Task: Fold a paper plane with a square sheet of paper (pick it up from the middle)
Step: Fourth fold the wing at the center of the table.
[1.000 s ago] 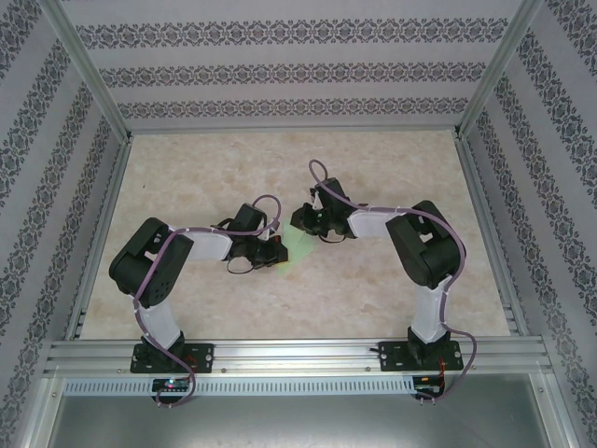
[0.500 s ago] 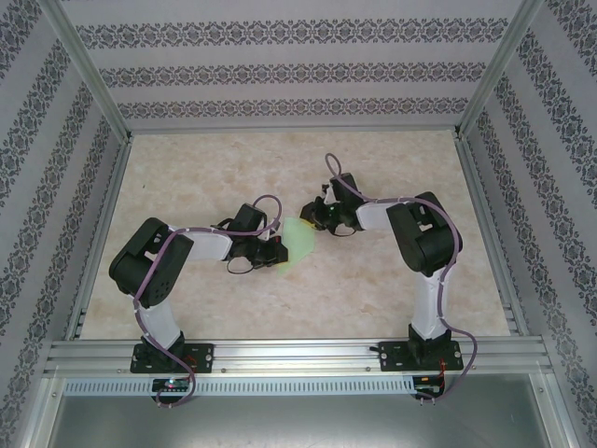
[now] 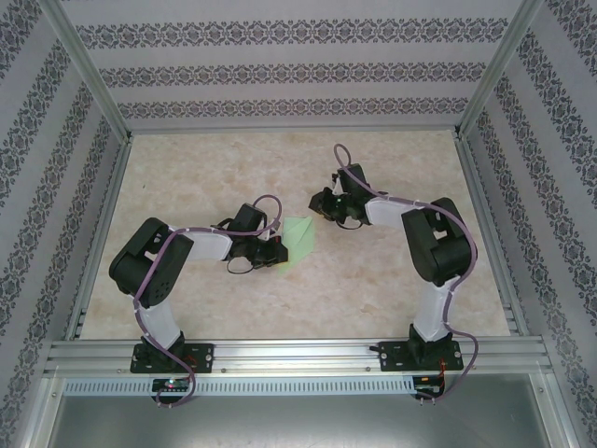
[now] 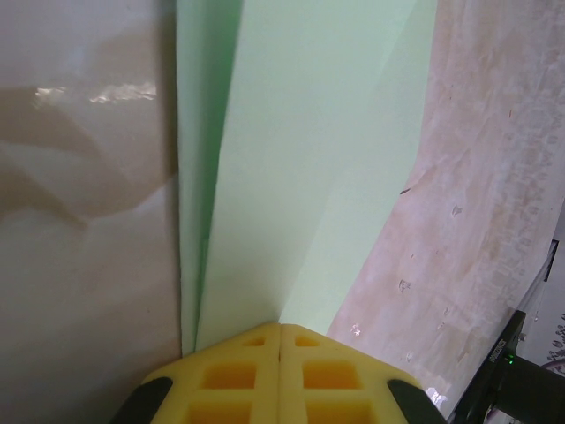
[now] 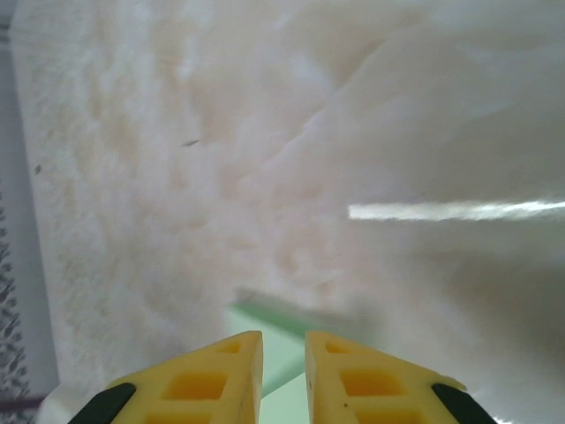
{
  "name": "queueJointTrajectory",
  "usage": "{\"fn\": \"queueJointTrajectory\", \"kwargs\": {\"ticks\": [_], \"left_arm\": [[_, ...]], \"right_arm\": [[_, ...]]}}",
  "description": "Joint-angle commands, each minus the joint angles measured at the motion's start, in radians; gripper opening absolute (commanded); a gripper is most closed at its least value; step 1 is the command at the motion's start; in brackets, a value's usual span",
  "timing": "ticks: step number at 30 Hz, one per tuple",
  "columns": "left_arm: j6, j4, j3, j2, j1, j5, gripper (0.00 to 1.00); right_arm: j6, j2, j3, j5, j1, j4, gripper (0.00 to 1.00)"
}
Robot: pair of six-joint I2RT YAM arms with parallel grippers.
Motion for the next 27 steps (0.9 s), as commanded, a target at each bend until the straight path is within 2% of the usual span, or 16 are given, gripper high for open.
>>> {"fn": "queueJointTrajectory", "kwargs": {"ticks": [1,7,17,23,27], "left_arm": [[0.027,-0.191,-0.048,0.057,-0.014,-0.117,0.01],[0.034,-0.196,-0.044,0.048,-0.014,-0.116,0.01],[0.045,-0.211,-0.037,0.014,-0.014,-0.122,0.02],[0.037,-0.156,-0.015,-0.05,-0.013,-0.04,0.05],[0.075,-0.17,0.074,-0.05,-0.01,0.004,0.07]], "right_arm": [[-0.016,-0.031,-0.019,-0.014,0.072,0.018,0.19],[0.026,0.031,-0.055,0.004,0.162,0.071,0.16],[0.04,0.131,-0.114,0.052,0.156,0.119,0.13],[0.055,0.132,-0.135,0.034,0.158,0.152,0.13],[0.056,0.13,-0.139,0.029,0.158,0.152,0.13]]}}
